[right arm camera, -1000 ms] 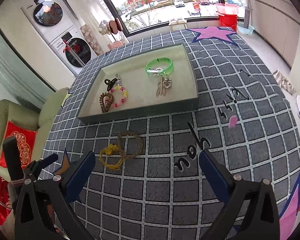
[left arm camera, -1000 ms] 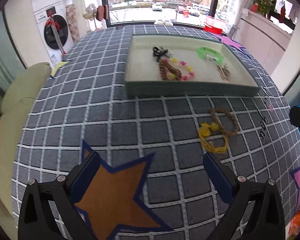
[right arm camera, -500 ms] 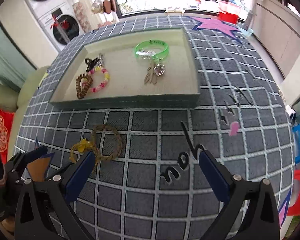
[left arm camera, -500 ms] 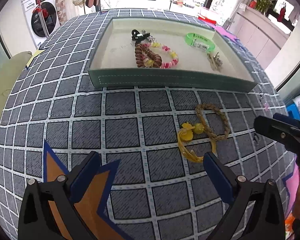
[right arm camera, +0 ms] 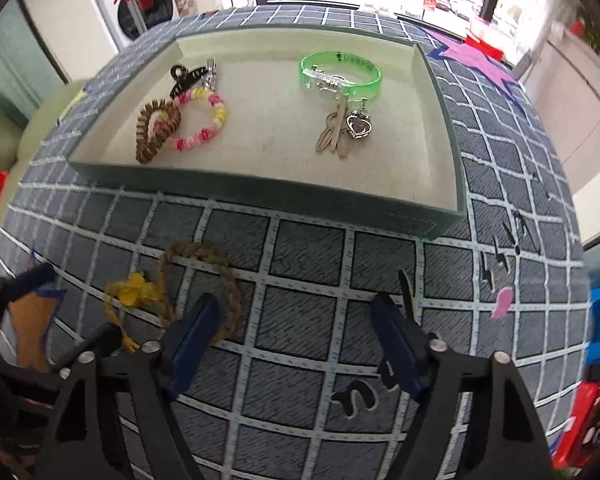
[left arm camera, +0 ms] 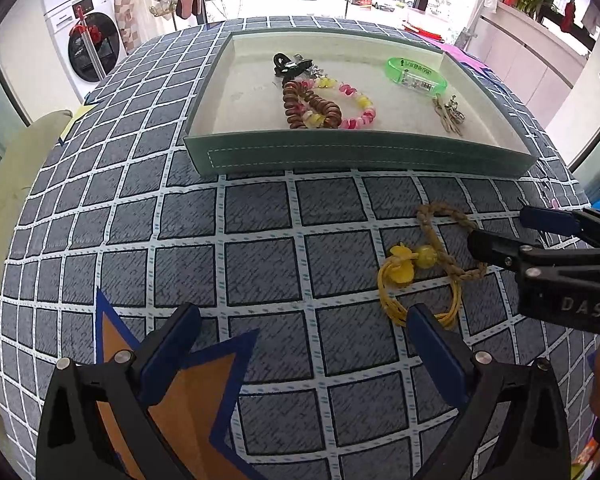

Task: Organize jewelry
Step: 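Grasp the yellow hair tie with the left tool while the right tool grasps the braided rope bracelet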

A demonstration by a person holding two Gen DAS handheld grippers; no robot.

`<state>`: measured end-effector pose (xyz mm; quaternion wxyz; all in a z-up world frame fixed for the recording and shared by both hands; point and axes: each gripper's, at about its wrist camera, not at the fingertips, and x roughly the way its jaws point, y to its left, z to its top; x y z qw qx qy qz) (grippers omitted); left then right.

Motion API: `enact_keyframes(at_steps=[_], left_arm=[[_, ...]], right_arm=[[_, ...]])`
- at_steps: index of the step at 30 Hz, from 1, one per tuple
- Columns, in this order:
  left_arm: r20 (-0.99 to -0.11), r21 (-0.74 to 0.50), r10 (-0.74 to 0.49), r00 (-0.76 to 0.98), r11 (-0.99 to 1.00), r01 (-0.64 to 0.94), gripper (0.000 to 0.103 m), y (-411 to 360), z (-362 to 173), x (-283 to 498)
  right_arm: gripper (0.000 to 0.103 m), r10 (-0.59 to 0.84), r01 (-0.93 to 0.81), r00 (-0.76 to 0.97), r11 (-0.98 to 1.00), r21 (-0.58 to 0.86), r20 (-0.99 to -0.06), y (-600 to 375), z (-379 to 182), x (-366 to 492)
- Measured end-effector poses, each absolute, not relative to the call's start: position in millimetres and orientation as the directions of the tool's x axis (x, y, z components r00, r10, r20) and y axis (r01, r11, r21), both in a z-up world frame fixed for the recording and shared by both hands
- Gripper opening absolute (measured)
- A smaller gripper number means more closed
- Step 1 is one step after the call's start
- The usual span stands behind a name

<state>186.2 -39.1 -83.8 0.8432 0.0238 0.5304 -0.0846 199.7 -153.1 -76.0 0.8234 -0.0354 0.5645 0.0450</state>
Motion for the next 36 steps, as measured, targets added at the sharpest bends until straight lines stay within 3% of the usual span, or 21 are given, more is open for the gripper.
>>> enact_keyframes(at_steps=[4, 8, 13, 16, 18, 20, 26, 36], left_arm=[[-0.898, -0.033, -0.104, 0.428, 0.985, 0.17, 0.103, -42.5, -82.6, 187.9], [-0.896, -0.039, -0.118, 0.429, 0.981, 0.188, 0.103, -45.7, -81.0, 187.3], [-0.891, -0.034, -0.139, 0.432, 0.97, 0.242, 0.084, -55.4, -75.0, 184.5], [-0.89, -0.024, -0.154, 0.43, 0.956, 0.291, 0.064, -65.4, -71.3, 182.1], [-0.89, -0.034, -0.18, 0.419, 0.943, 0.332, 0.037, -72.3, -70.1, 180.7], [-0.891, -0.065, -0.217, 0.398, 0.93, 0.361, 0.018, -76.6, -69.4, 179.4], [-0.867, -0.158, -0.313, 0.388, 0.911, 0.381, 0.018, -73.5, -59.7, 173.7], [-0.852, -0.165, -0.321, 0.413, 0.914, 0.37, 0.018, -58.0, -49.7, 169.2]], right_arm=[[0.069, 0.031, -0.147, 0.369, 0.989, -0.025, -0.929, -149.2, -74.9, 198.1], [0.037, 0.056, -0.186, 0.374, 0.982, -0.016, -0.926, -142.2, -71.2, 196.7], [0.007, 0.081, -0.229, 0.366, 0.973, -0.005, -0.927, -136.0, -69.6, 192.0], [0.007, 0.087, -0.216, 0.375, 0.976, 0.005, -0.923, -138.7, -69.6, 190.1], [0.007, 0.093, -0.202, 0.378, 0.979, 0.016, -0.921, -142.0, -69.6, 188.7], [0.007, 0.096, -0.19, 0.381, 0.982, 0.023, -0.92, -145.1, -68.9, 188.2], [0.007, 0.127, -0.142, 0.402, 0.987, 0.075, -0.907, -159.9, -60.8, 180.4], [0.007, 0.146, -0.119, 0.419, 0.987, 0.105, -0.896, -169.6, -50.8, 174.8]])
